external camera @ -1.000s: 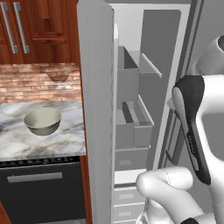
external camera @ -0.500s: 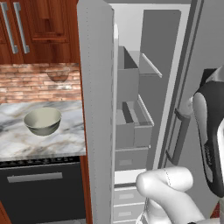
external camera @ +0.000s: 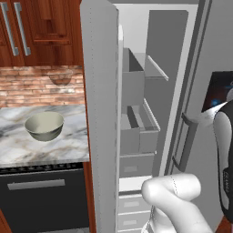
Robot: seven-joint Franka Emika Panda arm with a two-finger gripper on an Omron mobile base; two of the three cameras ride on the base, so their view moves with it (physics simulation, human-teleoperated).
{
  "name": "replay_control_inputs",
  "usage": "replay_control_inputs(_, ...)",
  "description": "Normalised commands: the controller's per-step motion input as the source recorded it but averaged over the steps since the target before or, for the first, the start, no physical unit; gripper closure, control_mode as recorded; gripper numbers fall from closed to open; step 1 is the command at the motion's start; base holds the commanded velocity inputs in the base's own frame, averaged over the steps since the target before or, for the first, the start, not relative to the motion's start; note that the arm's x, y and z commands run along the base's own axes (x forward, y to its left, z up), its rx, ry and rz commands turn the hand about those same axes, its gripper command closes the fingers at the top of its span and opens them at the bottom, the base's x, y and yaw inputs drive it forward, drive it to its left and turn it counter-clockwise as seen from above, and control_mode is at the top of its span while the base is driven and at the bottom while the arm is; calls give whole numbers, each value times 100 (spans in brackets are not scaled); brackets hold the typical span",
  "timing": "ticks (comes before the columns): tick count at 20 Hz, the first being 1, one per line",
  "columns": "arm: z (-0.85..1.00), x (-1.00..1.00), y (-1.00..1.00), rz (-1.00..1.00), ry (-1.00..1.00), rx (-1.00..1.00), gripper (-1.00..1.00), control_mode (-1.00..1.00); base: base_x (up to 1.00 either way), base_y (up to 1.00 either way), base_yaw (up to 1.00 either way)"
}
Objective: Take the lemon, peach, and fish from the freezer and place them in the bowl on the counter.
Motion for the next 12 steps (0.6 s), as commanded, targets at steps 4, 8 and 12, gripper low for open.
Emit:
replay_control_inputs(4, -16, 0, 2, -1, -4, 1, 100, -100, 0, 0, 0)
replay_control_inputs(8, -18, -3, 0, 0, -3, 2, 100, 100, -9, 1, 0)
replay_control_inputs(12, 0, 0, 0, 0, 0, 0, 100, 100, -63, 14, 0)
